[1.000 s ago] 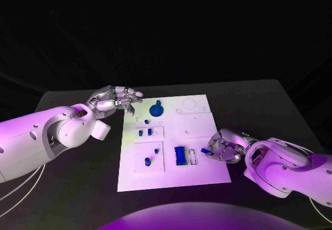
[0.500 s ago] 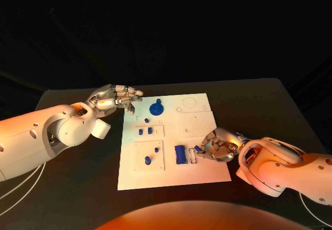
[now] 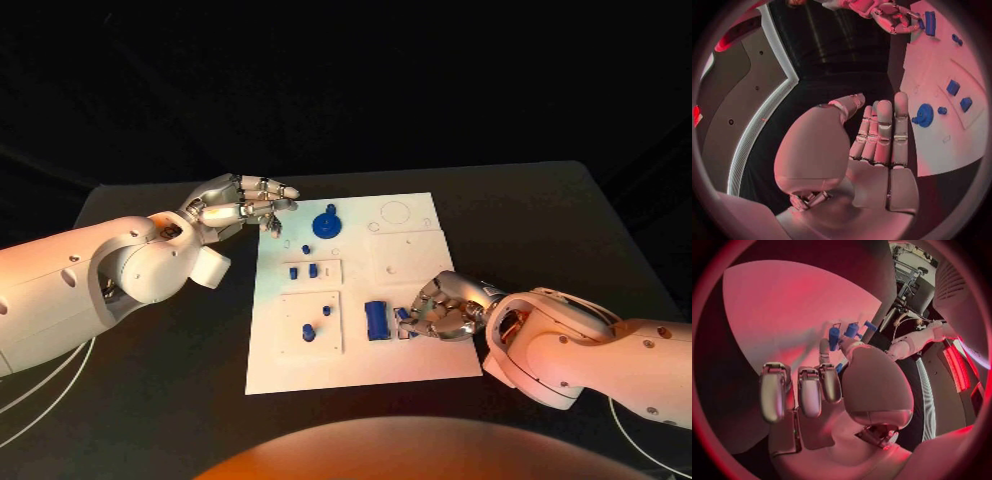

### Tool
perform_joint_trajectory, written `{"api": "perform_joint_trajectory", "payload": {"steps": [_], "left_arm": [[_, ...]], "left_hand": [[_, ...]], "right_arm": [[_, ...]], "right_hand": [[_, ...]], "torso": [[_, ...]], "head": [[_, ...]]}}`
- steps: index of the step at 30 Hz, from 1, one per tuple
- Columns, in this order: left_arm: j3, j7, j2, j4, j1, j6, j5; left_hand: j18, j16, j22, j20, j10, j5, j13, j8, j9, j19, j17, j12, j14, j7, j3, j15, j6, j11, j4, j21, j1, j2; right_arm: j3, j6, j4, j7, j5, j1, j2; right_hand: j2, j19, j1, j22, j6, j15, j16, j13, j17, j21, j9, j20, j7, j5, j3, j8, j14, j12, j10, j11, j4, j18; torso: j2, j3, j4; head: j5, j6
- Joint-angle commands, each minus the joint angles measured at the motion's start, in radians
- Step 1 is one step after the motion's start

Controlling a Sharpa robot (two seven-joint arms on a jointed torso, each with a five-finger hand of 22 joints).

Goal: Assemble the parts on the task board

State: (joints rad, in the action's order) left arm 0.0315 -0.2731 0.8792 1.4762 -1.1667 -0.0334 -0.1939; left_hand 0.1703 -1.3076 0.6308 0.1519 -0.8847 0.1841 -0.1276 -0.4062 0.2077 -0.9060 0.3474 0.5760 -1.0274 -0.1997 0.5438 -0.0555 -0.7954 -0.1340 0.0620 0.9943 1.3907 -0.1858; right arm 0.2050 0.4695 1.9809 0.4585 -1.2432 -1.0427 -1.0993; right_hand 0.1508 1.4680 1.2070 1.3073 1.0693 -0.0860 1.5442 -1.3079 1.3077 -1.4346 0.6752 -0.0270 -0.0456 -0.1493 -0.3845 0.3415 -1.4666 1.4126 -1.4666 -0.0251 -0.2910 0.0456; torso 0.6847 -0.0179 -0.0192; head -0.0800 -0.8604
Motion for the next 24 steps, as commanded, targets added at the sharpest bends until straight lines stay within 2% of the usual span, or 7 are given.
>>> {"api": "perform_joint_trajectory", "payload": {"steps": [1,9,19,24], "left_arm": [[-0.001,-0.003,-0.001,0.004,0.000,-0.020,0.001],[-0.001,-0.001,0.001,0.004,0.000,-0.022,0.001],[-0.001,0.001,0.003,0.005,0.000,-0.024,0.001],[-0.001,0.003,0.003,0.005,0.000,-0.025,0.000]], "left_hand": [[0.015,0.003,-0.001,0.004,0.003,0.006,0.001,-0.004,0.002,-0.004,-0.002,0.005,0.000,-0.001,0.004,-0.004,0.007,0.001,-0.001,-0.005,-0.006,0.001],[0.015,0.003,-0.001,0.004,0.003,0.006,0.001,-0.004,0.002,-0.004,-0.002,0.005,0.000,-0.001,0.004,-0.004,0.007,0.001,-0.001,-0.005,-0.006,0.001],[0.015,0.003,-0.001,0.004,0.003,0.006,0.001,-0.004,0.002,-0.004,-0.002,0.005,0.000,-0.001,0.004,-0.004,0.007,0.001,-0.001,-0.005,-0.006,0.001],[0.015,0.002,-0.001,0.004,0.003,0.006,0.002,-0.005,0.002,-0.004,-0.002,0.006,0.000,-0.001,0.005,-0.004,0.008,0.001,-0.002,-0.005,-0.007,0.001]], "right_arm": [[0.000,-0.033,-0.004,0.011,0.013,0.002,0.005],[0.000,-0.026,-0.008,0.011,0.017,0.003,0.018],[0.000,-0.016,-0.007,0.007,0.020,0.004,0.023],[0.000,-0.015,-0.008,0.007,0.020,0.004,0.022]], "right_hand": [[0.001,0.064,-0.009,0.228,0.008,-0.002,0.001,-0.179,0.198,-0.007,0.000,0.005,0.001,0.003,-0.007,0.000,-0.091,0.006,-0.060,-0.004,0.001,-0.019],[0.000,0.064,-0.026,0.228,0.012,-0.003,0.001,-0.180,0.197,-0.005,0.003,0.006,0.002,0.004,-0.011,0.002,-0.091,0.006,-0.060,-0.005,0.001,-0.019],[-0.001,0.063,-0.033,0.228,0.013,-0.004,0.001,-0.180,0.196,-0.004,0.004,0.006,0.003,0.004,-0.012,0.003,-0.091,0.007,-0.060,-0.005,0.001,-0.019],[0.000,0.064,-0.069,0.228,0.013,-0.004,0.001,-0.180,0.196,-0.004,0.008,0.007,0.002,0.004,-0.013,0.003,-0.091,0.006,-0.061,-0.005,0.000,-0.019]], "torso": [[0.000,0.0002,-0.0003],[0.000,-0.0010,0.0000],[0.000,-0.0003,0.0004],[-0.001,-0.0003,0.0009]], "head": [[0.001,-0.002],[0.001,-0.002],[0.004,-0.002],[0.005,-0.002]]}}
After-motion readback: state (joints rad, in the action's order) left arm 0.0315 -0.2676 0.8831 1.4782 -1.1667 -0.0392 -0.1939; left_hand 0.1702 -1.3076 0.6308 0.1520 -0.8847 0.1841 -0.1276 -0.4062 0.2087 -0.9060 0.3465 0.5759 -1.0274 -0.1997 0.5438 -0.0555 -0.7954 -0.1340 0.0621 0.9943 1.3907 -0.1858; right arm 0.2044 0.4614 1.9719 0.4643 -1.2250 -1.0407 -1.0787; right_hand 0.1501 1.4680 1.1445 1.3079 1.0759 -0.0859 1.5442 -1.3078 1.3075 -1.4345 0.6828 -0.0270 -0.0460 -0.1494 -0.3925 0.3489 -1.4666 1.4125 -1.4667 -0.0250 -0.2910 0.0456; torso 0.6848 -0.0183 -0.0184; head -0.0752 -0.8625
